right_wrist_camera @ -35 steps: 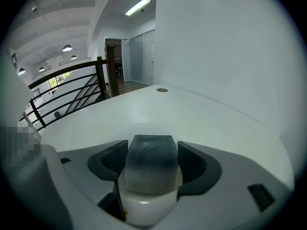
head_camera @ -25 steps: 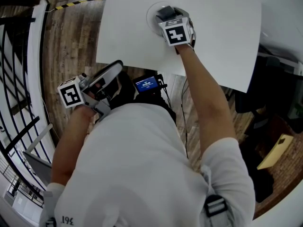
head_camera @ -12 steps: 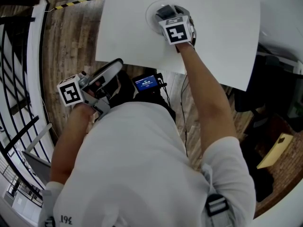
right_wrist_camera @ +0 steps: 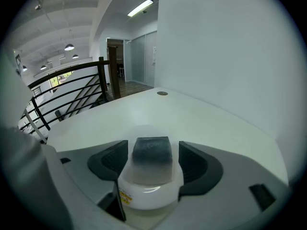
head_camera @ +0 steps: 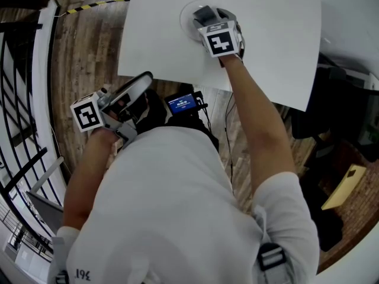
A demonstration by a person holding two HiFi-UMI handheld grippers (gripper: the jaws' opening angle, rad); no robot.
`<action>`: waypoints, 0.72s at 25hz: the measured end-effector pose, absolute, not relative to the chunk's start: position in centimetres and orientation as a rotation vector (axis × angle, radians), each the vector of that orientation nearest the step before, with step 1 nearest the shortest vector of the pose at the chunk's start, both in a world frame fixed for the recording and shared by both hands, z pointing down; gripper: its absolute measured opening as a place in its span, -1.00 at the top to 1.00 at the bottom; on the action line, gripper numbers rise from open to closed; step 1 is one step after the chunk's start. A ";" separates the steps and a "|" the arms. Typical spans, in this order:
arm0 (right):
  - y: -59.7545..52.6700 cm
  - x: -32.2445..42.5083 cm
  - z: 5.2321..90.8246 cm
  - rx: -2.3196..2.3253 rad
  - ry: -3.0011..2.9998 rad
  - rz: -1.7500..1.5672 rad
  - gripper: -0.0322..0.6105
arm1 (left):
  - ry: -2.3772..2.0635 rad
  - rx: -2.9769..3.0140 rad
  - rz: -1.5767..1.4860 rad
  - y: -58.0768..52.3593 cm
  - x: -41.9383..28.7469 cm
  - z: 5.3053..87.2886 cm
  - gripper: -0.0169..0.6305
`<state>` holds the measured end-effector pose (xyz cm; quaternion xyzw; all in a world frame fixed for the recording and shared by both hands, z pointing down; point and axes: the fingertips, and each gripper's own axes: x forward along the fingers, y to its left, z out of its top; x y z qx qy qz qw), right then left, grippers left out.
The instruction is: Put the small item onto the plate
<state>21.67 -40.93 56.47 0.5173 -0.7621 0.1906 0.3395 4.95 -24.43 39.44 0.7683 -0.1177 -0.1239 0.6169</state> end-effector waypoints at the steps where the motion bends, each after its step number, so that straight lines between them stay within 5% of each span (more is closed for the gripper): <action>1: -40.8 21.8 56.4 1.349 -1.982 0.495 -0.11 | -0.271 1.769 -0.286 -24.4 4.9 39.4 0.59; 15: -38.8 21.5 53.9 1.382 -2.026 0.488 -0.09 | -0.265 1.785 -0.311 -23.4 4.4 38.5 0.59; 18: -38.2 21.2 52.8 1.396 -2.045 0.474 0.09 | -0.259 1.791 -0.319 -23.2 4.3 38.2 0.59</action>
